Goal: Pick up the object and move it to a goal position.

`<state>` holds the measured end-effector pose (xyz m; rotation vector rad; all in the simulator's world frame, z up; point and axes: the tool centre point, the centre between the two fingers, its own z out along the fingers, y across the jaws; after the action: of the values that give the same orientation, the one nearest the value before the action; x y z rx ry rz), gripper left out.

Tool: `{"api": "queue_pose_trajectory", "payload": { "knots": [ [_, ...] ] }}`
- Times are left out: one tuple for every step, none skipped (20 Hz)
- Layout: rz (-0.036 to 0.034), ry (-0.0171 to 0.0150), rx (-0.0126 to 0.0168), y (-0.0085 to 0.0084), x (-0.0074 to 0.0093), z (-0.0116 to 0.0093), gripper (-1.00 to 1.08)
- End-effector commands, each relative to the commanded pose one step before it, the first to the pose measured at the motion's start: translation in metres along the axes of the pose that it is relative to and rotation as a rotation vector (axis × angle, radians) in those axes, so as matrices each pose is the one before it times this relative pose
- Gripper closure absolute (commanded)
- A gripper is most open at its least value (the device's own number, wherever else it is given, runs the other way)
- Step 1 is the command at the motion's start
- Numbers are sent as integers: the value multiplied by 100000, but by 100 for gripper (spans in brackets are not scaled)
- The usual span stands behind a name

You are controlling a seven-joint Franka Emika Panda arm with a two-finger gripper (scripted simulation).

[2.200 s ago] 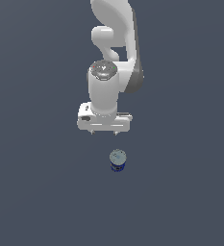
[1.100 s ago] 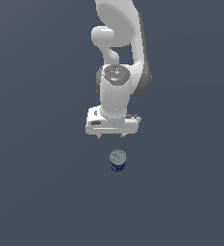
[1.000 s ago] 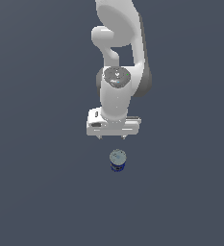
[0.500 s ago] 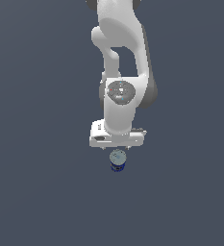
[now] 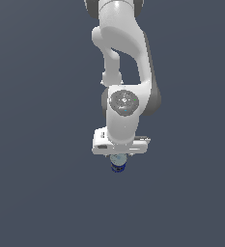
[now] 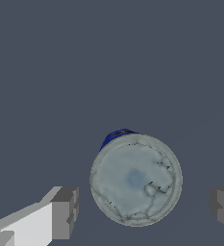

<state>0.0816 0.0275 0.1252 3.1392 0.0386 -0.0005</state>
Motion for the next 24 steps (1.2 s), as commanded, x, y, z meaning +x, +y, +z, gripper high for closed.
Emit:
{"api": "queue_pose_trajectory", "payload": {
  "knots": [
    [113,34,178,-90,211,81,-92],
    [0,0,0,-12,12,7,-92],
    [0,0,0,76,-93,-43,-92],
    [0,0,0,-1,0,43,-92],
    [0,0,0,-2,0,127,-92],
    [0,0,0,-3,0,212,-92],
    [0,0,0,-5,-1,296,-92],
    [0,0,0,-6,-3,380,-92],
    [0,0,0,-7,-5,462,-92],
    [0,0,0,-8,-9,543,-92],
    [0,0,0,-9,-13,619,-92],
    [0,0,0,-9,-14,597,-92],
    [0,0,0,-8,-12,516,-92],
    [0,0,0,-6,-8,436,-92],
    [0,0,0,-5,-2,355,-92],
    [0,0,0,-4,5,275,-92],
    [0,0,0,-3,14,194,-92],
    [0,0,0,-2,23,114,-92],
    [0,0,0,-1,33,33,-92],
    [0,0,0,0,42,-47,-92],
    [0,0,0,0,34,-78,-92],
    [0,0,0,0,11,-29,-92],
    [0,0,0,0,0,0,108],
    [0,0,0,0,0,0,108]
  ]
}}
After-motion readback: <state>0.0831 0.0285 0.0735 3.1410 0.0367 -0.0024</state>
